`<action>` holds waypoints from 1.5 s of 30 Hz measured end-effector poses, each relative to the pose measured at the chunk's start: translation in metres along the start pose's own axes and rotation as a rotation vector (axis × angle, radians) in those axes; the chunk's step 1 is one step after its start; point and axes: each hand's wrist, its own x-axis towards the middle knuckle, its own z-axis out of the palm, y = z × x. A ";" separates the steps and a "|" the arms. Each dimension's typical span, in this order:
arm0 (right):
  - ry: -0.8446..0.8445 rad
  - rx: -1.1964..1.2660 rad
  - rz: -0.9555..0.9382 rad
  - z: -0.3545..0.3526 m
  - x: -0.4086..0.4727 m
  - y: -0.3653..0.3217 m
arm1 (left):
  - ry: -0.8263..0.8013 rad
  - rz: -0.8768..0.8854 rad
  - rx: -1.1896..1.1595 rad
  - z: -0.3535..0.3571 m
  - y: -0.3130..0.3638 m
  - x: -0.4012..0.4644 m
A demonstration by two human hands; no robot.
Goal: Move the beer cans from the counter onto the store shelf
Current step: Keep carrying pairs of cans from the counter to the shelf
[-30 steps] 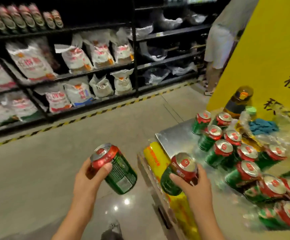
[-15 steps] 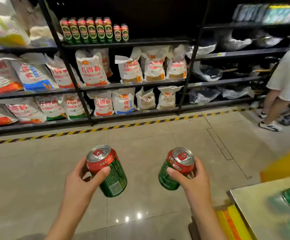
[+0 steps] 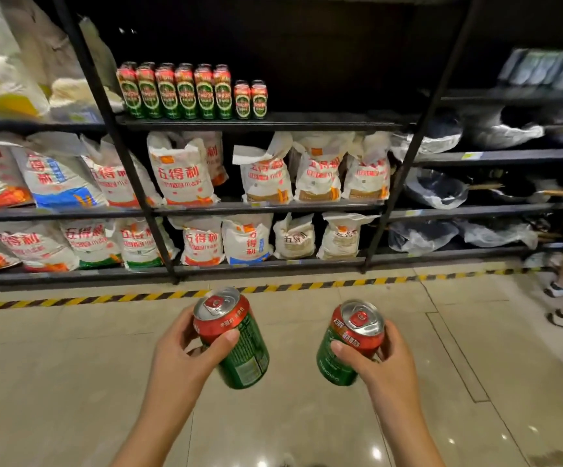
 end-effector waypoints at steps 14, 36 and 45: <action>-0.127 -0.018 0.026 0.076 0.261 -0.024 | 0.167 -0.099 -0.038 0.036 -0.018 0.242; -0.108 0.017 0.075 0.138 0.659 -0.074 | 0.078 -0.011 0.047 0.186 0.019 0.640; -0.243 -0.032 -0.036 0.145 0.805 -0.114 | 0.202 0.031 0.085 0.241 0.043 0.748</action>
